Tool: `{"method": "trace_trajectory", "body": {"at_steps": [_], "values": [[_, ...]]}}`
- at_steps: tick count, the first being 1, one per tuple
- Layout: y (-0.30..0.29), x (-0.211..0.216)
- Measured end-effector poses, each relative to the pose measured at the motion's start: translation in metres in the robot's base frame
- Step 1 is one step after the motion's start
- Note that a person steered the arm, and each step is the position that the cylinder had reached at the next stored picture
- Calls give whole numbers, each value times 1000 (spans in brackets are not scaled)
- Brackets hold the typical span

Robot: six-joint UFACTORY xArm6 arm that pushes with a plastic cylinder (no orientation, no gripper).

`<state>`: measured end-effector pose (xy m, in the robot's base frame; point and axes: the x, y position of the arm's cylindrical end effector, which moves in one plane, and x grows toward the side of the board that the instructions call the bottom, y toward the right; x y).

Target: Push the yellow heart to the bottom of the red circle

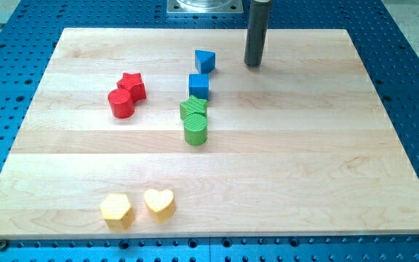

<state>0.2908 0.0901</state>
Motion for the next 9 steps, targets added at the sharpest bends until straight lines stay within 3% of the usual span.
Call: {"method": "trace_trajectory", "body": {"at_steps": [7, 9], "values": [[24, -2], [5, 20]]}}
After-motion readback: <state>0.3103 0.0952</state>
